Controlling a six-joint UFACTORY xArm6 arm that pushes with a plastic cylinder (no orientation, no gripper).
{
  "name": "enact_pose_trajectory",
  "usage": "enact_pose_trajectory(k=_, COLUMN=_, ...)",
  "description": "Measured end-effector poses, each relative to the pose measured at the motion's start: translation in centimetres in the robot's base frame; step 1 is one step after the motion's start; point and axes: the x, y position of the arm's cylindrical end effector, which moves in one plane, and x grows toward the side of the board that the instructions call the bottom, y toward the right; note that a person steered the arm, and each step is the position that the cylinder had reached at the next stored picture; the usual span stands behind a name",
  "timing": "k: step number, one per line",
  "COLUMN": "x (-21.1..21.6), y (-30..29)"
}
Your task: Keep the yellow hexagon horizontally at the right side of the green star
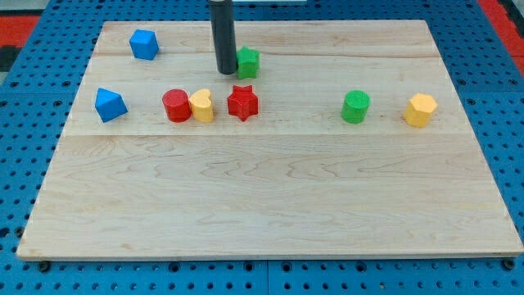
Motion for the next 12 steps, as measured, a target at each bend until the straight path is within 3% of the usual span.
enact_pose_trajectory(k=2, x=3.1, y=3.2)
enact_pose_trajectory(k=4, x=-2.3, y=4.5)
enact_pose_trajectory(k=5, x=-3.0, y=4.6)
enact_pose_trajectory(k=8, x=-1.3, y=12.3)
enact_pose_trajectory(k=12, x=-1.2, y=13.8)
